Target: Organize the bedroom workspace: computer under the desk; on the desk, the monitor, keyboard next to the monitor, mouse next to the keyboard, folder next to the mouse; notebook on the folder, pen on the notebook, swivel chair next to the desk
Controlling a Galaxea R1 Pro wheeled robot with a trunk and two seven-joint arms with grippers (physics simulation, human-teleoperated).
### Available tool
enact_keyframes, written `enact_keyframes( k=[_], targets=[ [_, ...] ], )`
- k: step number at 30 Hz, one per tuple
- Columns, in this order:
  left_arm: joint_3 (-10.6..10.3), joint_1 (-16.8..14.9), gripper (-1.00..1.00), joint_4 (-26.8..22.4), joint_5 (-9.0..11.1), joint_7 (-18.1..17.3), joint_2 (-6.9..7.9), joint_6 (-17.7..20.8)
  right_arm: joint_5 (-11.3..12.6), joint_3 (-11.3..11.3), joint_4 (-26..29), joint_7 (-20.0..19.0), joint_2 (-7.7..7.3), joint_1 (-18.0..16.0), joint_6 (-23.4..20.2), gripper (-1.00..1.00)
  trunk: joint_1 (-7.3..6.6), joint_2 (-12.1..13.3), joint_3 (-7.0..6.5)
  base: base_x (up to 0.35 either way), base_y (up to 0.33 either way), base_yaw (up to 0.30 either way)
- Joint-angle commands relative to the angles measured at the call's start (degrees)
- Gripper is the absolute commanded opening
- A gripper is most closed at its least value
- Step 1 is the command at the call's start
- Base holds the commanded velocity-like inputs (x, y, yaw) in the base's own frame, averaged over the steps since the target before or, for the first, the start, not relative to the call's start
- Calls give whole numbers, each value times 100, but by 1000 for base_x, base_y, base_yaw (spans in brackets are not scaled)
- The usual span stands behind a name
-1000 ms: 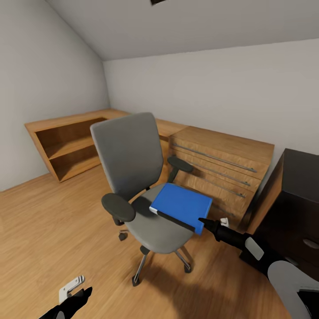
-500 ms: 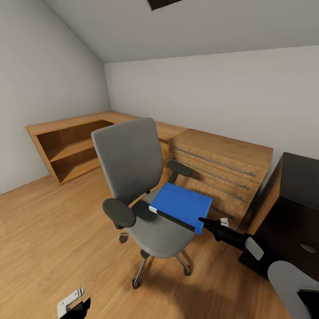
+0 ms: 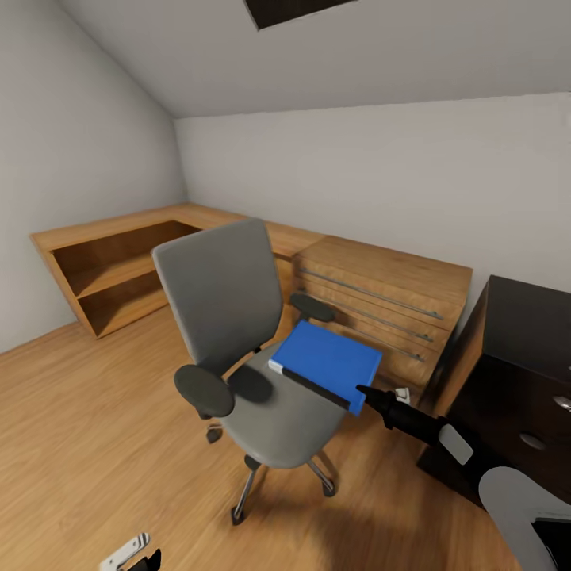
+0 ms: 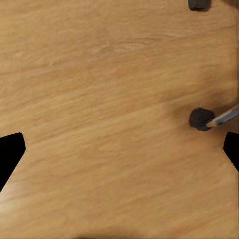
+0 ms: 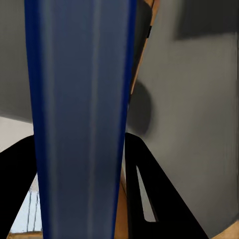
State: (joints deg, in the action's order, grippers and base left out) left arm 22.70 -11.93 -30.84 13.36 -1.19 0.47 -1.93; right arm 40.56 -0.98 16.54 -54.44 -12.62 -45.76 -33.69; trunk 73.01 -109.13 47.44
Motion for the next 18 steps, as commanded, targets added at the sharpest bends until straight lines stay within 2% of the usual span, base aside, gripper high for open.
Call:
enact_keyframes(
  k=[1, 13, 18],
  targets=[
    [1, -2, 100, 10, 56, -13, -1, -31, 25, -8, -4, -6, 1, -4, -40, -100, -1, -2, 4, 0, 0, -101],
    [-2, -2, 100, 233, 59, -13, -12, -123, 66, 0, -10, -5, 25, -4, -22, -100, -1, -2, 1, -8, 0, -21],
    [-2, -2, 100, 236, 54, -13, -12, -124, 66, 1, -14, -13, 32, -4, -16, -100, -1, -2, -9, -244, 0, -78]
  ],
)
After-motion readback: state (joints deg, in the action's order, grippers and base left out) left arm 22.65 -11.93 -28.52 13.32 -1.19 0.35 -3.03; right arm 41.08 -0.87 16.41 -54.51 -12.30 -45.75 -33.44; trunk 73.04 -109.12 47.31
